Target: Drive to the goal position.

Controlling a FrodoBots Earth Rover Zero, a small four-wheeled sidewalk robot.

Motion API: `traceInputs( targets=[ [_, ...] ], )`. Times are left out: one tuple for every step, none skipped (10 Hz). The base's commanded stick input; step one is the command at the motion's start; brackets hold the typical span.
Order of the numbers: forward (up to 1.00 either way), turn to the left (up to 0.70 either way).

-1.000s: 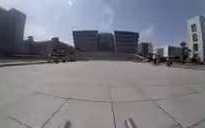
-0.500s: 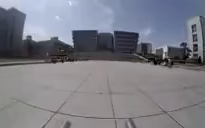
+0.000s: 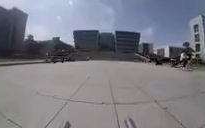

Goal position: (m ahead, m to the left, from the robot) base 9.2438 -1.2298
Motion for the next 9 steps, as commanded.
traceInputs(
  targets=[
    [0.85, 0.0],
    [0.85, 0.0],
    [0.85, -0.14],
    [0.85, -0.29],
    [0.85, -0.34],
    [0.85, -0.34],
    [0.85, -0.34],
    [0.85, -0.34],
    [0.85, -0.19]
  ],
)
